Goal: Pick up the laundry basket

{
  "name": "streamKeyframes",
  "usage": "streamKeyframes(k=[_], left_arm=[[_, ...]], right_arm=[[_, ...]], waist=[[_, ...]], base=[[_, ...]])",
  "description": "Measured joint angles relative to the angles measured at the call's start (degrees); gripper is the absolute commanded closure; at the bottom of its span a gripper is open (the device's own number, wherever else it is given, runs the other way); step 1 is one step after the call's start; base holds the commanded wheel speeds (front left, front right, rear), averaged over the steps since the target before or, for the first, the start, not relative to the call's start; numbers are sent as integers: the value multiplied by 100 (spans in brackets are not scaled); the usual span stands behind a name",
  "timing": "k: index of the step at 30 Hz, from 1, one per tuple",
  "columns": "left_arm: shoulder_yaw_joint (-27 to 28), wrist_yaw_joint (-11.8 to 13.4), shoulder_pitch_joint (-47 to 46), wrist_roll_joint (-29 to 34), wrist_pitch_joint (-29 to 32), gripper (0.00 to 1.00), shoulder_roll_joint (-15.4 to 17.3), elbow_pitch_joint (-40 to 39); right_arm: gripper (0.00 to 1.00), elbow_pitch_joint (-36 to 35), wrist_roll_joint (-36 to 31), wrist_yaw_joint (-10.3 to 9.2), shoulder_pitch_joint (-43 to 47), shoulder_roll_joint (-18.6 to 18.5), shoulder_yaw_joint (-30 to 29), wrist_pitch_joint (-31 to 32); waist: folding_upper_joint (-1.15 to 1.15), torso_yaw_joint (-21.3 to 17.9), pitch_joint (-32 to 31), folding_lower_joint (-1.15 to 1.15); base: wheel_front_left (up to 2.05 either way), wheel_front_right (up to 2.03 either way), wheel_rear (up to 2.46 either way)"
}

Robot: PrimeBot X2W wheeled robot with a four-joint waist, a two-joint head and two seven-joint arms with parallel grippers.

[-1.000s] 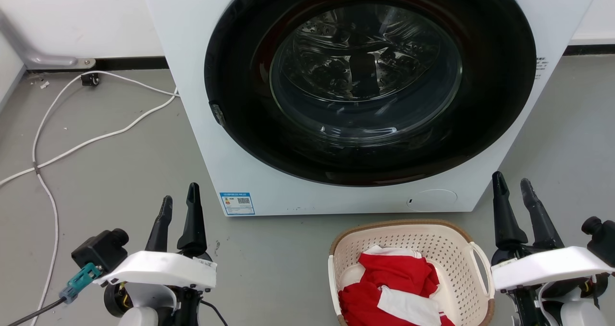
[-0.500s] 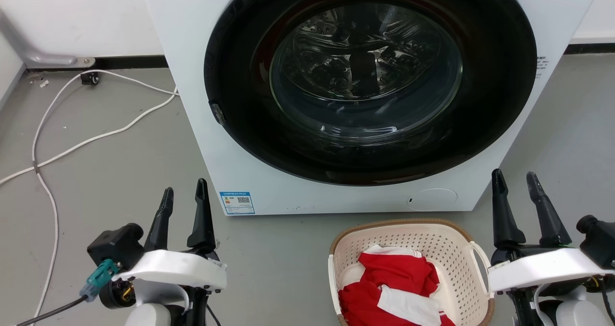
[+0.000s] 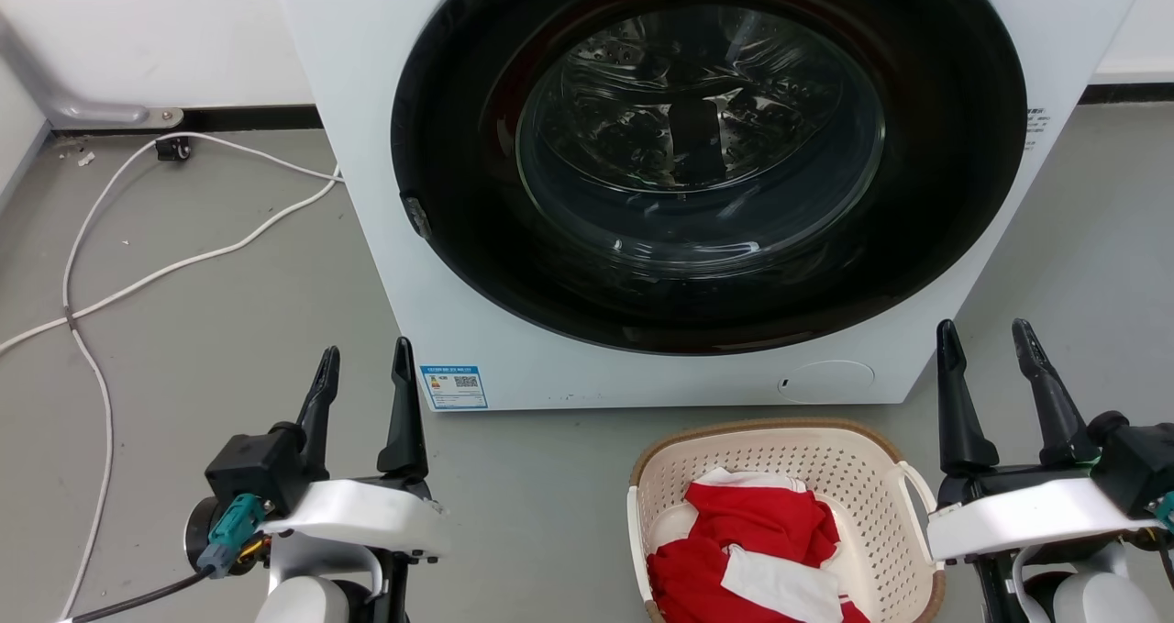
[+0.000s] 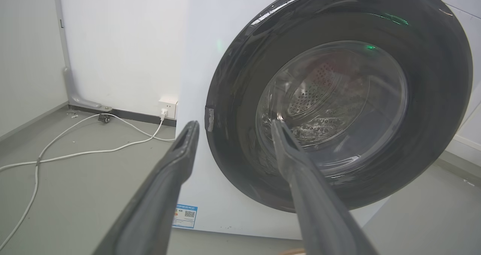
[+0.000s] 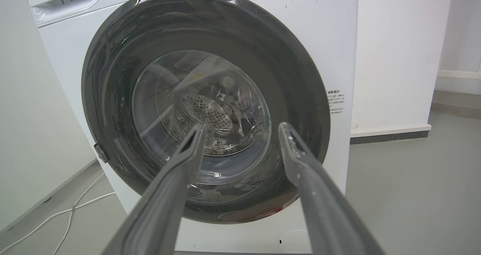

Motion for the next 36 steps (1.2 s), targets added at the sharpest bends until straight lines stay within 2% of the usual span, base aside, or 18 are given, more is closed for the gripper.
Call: streamKeyframes(k=[20, 36], left_arm=[[-159, 196, -12, 932, -232, 0, 48, 23], [-137, 201, -1, 1645, -422, 0, 0, 198]], right_arm=[[0, -51, -537, 1, 95, -3, 1, -247], [0, 118, -669, 1, 173, -8, 35, -426]], waist=[[0, -14, -49, 0], [0, -21, -47, 0]], base=[[0, 0, 0], [0, 0, 0]])
